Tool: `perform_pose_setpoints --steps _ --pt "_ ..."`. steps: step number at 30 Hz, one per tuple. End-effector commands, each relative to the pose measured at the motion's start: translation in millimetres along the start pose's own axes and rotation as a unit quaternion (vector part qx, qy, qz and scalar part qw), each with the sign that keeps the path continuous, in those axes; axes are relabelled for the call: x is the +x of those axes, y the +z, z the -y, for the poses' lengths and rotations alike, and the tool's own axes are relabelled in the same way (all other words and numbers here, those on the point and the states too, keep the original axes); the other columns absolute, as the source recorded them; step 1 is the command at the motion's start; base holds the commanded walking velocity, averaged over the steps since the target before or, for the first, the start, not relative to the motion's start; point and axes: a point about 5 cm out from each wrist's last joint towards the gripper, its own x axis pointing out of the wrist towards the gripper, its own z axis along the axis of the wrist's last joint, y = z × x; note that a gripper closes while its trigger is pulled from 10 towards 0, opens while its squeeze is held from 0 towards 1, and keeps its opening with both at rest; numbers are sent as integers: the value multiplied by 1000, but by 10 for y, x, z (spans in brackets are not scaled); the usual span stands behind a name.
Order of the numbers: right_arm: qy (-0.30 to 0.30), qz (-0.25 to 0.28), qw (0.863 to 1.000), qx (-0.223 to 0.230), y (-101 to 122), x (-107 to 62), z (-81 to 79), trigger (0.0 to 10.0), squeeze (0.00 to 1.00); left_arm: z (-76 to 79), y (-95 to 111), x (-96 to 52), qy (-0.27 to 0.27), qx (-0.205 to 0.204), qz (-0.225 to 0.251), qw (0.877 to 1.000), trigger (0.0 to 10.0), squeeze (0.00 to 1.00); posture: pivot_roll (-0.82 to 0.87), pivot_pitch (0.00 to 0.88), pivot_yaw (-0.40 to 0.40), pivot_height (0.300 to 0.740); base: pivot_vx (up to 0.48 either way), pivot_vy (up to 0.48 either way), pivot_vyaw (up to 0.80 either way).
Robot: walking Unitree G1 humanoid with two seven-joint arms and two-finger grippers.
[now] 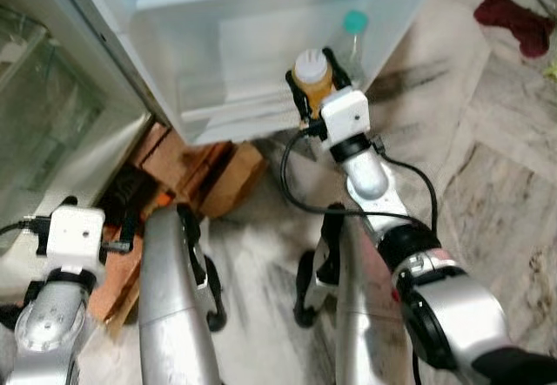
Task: Restocking fridge
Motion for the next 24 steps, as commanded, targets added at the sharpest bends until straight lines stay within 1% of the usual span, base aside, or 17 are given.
perform_pose_setpoints --steps 1,2,3,6,9,12,13,15,16,17,18,19,21,23,24 --pt "5 42 999 2 135 85 -24 10000 0 30 -103 -22 3 1 -19 1000 10000 0 133 298 -64 512 0 0 0" --pt "8 74 997 -18 242 132 -28 10000 0 20 -97 -5 7 -1 -16 1000 10000 0 135 289 -67 512 0 0 0" --pt "11 90 996 -26 292 155 -34 10000 0 13 -95 -2 10 -2 -15 1000 10000 0 135 282 -69 512 0 0 0" --pt "19 104 994 -35 335 178 -51 10000 0 2 -97 3 15 -2 -14 1000 10000 0 138 280 -70 512 0 0 0" --pt "52 76 995 -48 203 150 -146 10000 0 13 -118 -52 12 -2 -17 1000 10000 0 153 301 -68 512 0 0 0" --pt "64 62 994 -65 151 134 -175 10000 0 5 -125 -94 12 0 -19 1000 10000 0 164 323 -71 512 0 0 0" --pt "82 49 991 -94 97 115 -211 10000 0 -13 -135 -148 15 1 -22 1000 10000 0 174 342 -75 512 0 0 0" --pt "102 32 984 -140 22 94 -265 10000 0 -34 -156 -201 18 6 -28 999 10000 0 187 361 -79 512 0 0 0" --pt "116 24 978 -169 -25 73 -308 10000 0 -51 -163 -260 20 10 -31 999 10000 0 199 380 -81 512 0 0 0" --pt "116 24 978 -169 -25 73 -308 10000 0 -51 -163 -260 20 10 -31 999 10000 0 199 380 -81 512 0 0 0" --pt "132 20 972 -193 -61 54 -356 10000 0 -64 -161 -307 21 11 -32 999 10000 0 208 392 -85 512 0 0 0" --pt "139 18 968 -206 -80 49 -381 10000 0 -71 -164 -320 22 13 -34 999 10000 0 208 392 -85 512 0 0 0" --pt "153 15 962 -225 -106 50 -435 10000 0 -101 -168 -386 25 17 -39 999 10000 0 217 415 -85 512 0 0 0" --pt "157 16 960 -230 -111 49 -450 10000 0 -107 -170 -403 25 18 -40 999 10000 0 217 415 -85 512 0 0 0" --pt "162 16 956 -245 -123 51 -467 10000 0 -113 -175 -436 24 21 -44 999 10000 0 221 428 -84 512 0 0 0"
